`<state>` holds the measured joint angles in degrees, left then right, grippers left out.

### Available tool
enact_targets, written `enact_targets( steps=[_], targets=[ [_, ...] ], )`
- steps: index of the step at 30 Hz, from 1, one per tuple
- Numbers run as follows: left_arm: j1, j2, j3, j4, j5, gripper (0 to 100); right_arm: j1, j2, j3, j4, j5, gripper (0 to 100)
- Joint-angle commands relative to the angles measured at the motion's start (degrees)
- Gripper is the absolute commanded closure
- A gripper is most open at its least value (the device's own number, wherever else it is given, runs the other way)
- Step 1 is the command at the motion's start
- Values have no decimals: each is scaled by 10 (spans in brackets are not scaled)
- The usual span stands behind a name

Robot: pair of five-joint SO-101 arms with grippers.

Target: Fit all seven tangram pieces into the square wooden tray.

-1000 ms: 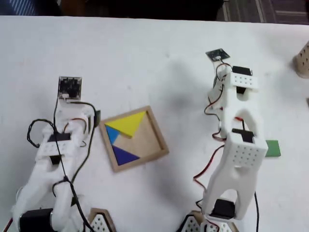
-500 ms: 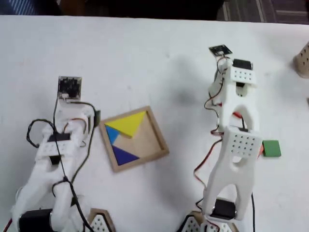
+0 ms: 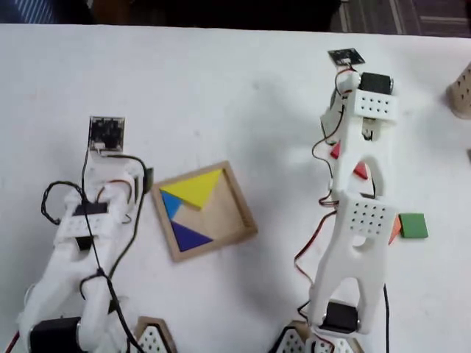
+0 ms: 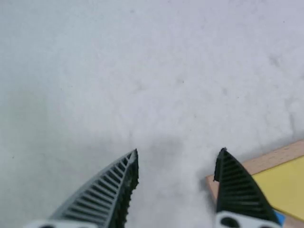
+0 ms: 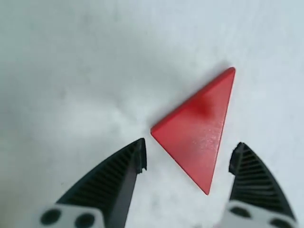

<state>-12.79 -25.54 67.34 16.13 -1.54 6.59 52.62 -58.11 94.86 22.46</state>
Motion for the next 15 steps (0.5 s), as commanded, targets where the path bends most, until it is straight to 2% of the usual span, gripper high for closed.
enact_targets(
  steps=[1,7,15],
  targets=[
    [-13,-18,-4,0,-2,733,-4,15,-28,0,-5,722],
    [-13,-18,-4,0,-2,733,-4,94,-33,-32,18,722],
    [-13,-18,-4,0,-2,733,9,98,-56,-29,21,726]
  ],
)
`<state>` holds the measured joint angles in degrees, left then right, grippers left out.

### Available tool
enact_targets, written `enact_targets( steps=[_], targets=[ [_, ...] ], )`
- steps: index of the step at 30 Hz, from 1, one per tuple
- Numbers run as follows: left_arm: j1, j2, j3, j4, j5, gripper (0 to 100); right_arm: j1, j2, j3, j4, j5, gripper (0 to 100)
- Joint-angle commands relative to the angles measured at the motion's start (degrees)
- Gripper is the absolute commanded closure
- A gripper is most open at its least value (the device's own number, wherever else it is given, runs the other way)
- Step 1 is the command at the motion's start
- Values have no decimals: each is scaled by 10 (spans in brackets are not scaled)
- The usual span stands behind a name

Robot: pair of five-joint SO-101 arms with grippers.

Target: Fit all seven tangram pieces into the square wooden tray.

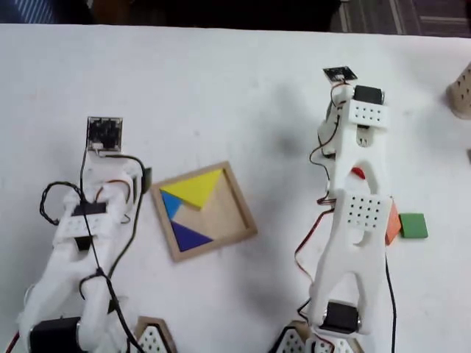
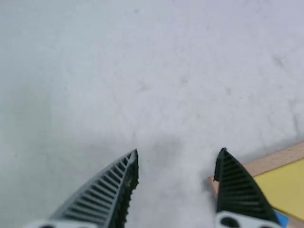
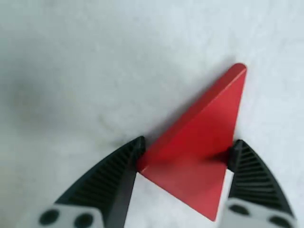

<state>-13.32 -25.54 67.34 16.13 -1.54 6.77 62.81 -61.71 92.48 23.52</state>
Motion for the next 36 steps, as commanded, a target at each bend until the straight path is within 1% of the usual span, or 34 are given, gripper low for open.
enact_targets(
  steps=[1,3,7,9,20,22,24,29,32,34,36],
  targets=[
    [-7,-18,-4,0,-2,733,8,-4,-20,-6,12,728],
    [-7,-18,-4,0,-2,733,15,-3,-17,-7,12,755],
    [-7,-18,-4,0,-2,733,22,-2,-16,-7,12,892],
    [-7,-18,-4,0,-2,733,25,-2,-17,-7,12,933],
    [-7,-18,-4,0,-2,733,44,-15,-26,8,12,947],
    [-7,-18,-4,0,-2,733,41,-25,-40,35,12,985],
    [-7,-18,-4,0,-2,733,39,-40,-60,61,12,977],
    [-7,-17,-4,0,-2,733,44,-101,-58,63,8,981],
    [-7,-16,-4,0,-2,733,44,-148,-14,63,-17,981],
    [-7,-16,-4,0,-2,733,39,-192,42,63,-36,981],
    [-7,-16,-4,0,-2,733,24,-242,105,62,-37,981]
  ],
)
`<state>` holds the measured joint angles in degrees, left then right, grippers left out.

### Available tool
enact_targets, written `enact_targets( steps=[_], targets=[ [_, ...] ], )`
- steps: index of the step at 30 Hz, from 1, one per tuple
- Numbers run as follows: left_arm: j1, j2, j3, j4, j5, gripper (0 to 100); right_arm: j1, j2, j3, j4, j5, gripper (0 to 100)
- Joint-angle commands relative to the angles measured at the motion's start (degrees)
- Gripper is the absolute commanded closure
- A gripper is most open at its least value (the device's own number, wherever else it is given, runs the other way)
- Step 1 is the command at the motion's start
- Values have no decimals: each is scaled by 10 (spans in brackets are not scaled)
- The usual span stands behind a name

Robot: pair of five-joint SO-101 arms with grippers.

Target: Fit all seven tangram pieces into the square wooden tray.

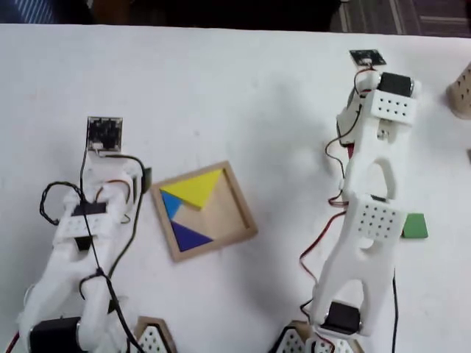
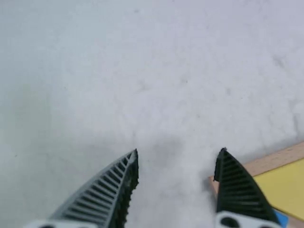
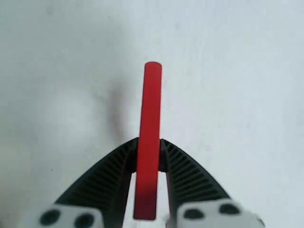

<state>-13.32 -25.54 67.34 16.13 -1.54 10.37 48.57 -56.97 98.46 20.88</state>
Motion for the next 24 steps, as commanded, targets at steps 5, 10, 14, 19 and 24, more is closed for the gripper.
enact_targets(
  steps=[5,10,14,19,24],
  targets=[
    [-7,-15,-4,0,-2,733,-55,-224,204,0,-16,981],
    [-7,-15,-4,3,-2,733,-115,-317,339,0,-17,981],
    [-7,-15,-4,4,-2,733,-170,-371,436,-22,-64,981],
    [-7,-15,-4,4,-2,733,-247,-434,537,-72,-119,981],
    [-7,-15,-4,4,-2,733,-328,-459,622,-142,-172,981]
  ],
)
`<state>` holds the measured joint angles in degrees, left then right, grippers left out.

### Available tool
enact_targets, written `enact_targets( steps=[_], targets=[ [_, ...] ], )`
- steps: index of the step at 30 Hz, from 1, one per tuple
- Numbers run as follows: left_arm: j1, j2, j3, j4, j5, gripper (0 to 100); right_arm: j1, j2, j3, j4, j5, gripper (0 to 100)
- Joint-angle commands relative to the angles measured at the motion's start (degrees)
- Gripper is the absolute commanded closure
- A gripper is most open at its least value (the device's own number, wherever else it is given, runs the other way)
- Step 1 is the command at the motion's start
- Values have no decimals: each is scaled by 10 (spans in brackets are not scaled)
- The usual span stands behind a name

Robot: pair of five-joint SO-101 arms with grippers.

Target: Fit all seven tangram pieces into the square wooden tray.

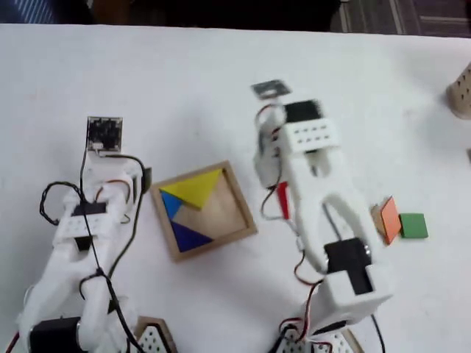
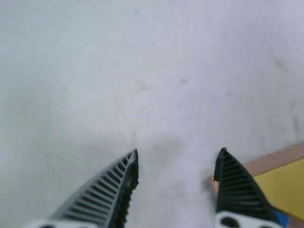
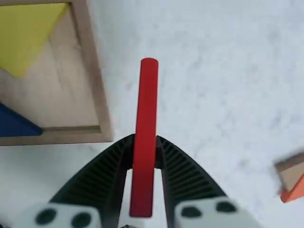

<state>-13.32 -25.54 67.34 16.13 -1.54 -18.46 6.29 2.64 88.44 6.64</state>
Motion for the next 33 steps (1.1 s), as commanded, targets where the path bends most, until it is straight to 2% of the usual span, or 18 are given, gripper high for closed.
enact_targets(
  steps=[1,9,20,25,33],
  targets=[
    [-7,-15,-4,4,-2,733,-53,-35,41,-62,-42,981],
    [-15,-15,-4,4,-2,733,-73,20,97,-184,-91,981],
    [-16,-15,-4,4,-2,733,-115,51,93,-196,-86,981],
    [-16,-15,-4,4,-2,733,-132,66,93,-198,-40,978],
    [-16,-15,-4,4,-2,733,-142,114,52,-175,-7,951]
  ],
)
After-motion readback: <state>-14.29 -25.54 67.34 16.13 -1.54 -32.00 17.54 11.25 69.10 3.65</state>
